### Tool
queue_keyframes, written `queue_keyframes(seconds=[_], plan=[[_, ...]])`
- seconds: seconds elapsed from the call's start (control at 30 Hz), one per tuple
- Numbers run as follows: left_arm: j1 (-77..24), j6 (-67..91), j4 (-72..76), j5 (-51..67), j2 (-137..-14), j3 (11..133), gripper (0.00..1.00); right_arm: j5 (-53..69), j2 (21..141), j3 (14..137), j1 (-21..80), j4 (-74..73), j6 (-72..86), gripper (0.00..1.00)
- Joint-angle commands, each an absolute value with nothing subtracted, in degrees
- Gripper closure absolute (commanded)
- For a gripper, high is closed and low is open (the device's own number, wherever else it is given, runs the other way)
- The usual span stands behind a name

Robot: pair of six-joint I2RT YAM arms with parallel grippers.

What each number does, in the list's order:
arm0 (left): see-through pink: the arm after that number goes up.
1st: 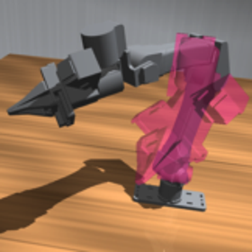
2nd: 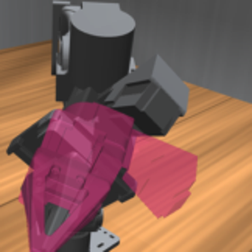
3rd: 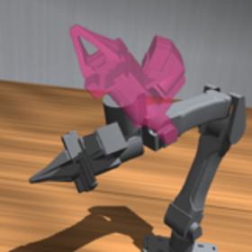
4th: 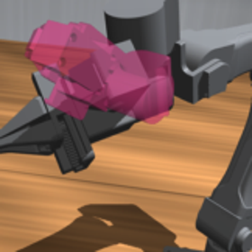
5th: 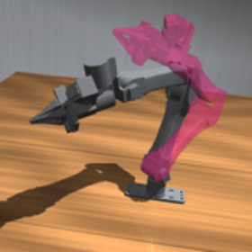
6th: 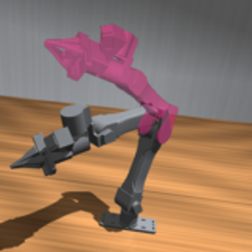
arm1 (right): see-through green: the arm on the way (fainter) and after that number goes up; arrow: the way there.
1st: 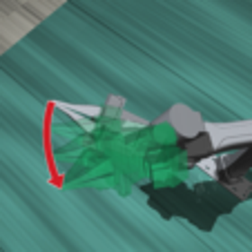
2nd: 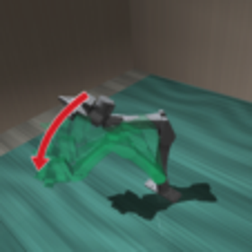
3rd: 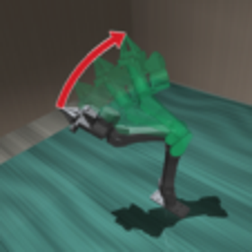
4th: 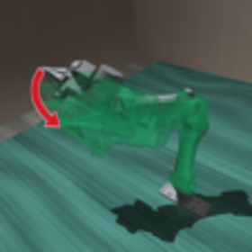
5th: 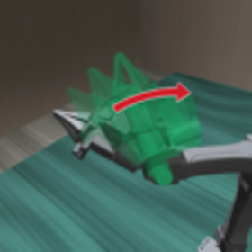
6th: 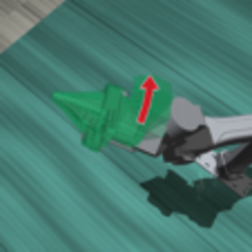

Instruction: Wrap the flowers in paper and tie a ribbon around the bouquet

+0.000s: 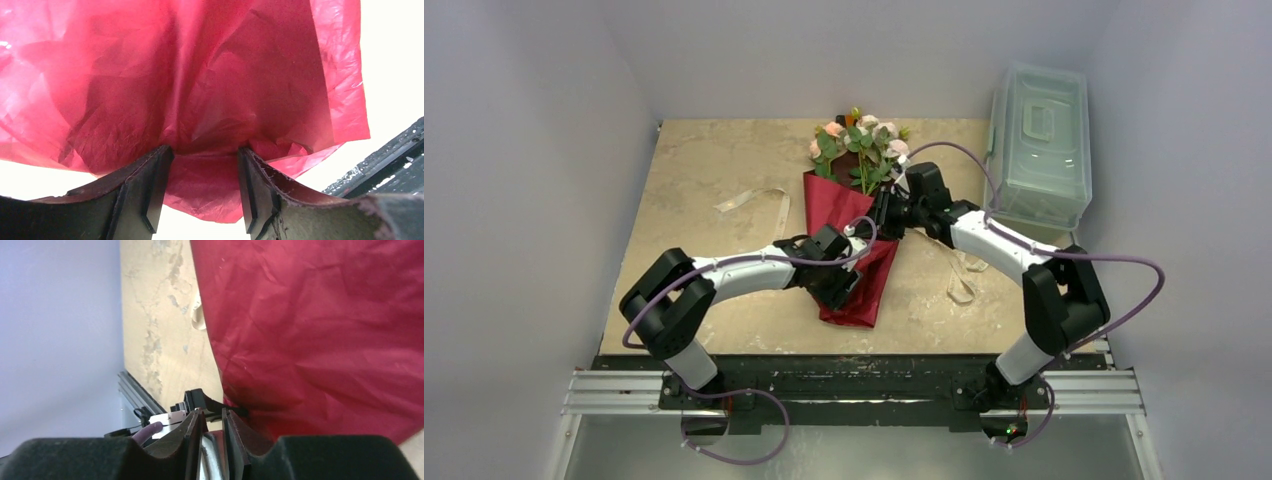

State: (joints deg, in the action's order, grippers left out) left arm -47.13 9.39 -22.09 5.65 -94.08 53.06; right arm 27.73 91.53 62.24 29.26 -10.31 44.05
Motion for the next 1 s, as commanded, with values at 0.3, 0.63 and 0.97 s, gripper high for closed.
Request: queue_keyframes(seconds=[0.3, 0.63, 0.97], plan=[[-46.8, 10.3, -15.1, 7.4, -89.6, 52.7, 0.40, 38.0, 92.1, 50.8, 26.4, -4.7, 50.6, 0.44], [-46.8, 11.5, -11.8, 7.9, -90.0, 51.7, 0.40, 40.4, 87.9, 47.8, 20.7, -4.4, 51.9, 0.37], [-46.8, 10.1, -10.9, 10.7, -89.3, 50.4, 0.41, 40.3, 89.8, 48.1, 23.6, -1.3, 54.9, 0.47]])
